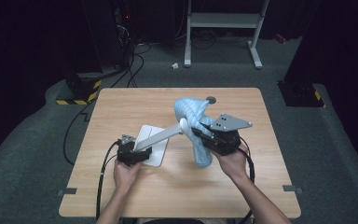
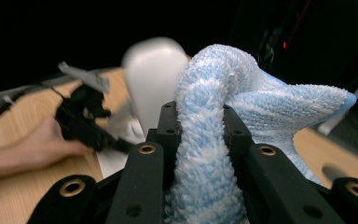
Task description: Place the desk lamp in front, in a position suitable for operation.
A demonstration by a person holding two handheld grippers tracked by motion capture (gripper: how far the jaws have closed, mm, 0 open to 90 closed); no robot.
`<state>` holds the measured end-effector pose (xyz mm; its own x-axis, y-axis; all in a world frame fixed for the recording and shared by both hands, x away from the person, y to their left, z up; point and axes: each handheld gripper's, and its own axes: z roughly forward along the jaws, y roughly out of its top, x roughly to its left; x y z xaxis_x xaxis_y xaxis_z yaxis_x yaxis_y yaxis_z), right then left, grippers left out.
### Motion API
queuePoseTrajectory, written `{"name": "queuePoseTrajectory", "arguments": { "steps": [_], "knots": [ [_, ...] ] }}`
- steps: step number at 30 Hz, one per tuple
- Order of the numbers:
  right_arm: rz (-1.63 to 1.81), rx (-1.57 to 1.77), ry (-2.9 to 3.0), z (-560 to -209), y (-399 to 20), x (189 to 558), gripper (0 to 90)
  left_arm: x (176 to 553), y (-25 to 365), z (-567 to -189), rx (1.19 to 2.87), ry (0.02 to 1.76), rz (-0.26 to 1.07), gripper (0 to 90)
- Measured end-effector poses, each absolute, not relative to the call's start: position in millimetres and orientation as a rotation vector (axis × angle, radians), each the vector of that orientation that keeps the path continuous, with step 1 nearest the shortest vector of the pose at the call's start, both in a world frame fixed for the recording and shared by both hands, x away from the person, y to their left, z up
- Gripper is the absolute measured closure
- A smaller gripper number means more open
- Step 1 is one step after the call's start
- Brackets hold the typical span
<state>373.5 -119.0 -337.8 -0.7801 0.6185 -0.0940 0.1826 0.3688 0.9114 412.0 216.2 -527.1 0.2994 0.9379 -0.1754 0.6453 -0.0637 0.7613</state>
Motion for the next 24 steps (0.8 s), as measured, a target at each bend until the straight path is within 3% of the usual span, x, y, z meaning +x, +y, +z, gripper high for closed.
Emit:
{"name": "queuePoseTrajectory", "arguments": {
  "steps": [4,8,18,24],
  "knots": [
    [1.409,0.610,2.155,-318,-106,361,74.0,412,216,-527,1.789,1.430,0.477,16.5],
    [1.395,0.619,2.141,-329,-110,358,74.1,412,216,-527,1.790,1.430,0.478,16.5],
    [1.179,0.937,2.277,-435,-151,379,74.1,412,215,-527,1.785,1.437,0.479,16.6],
    [1.150,1.048,2.317,-459,-163,391,74.1,413,215,-527,1.781,1.444,0.478,16.6]
  ]
}}
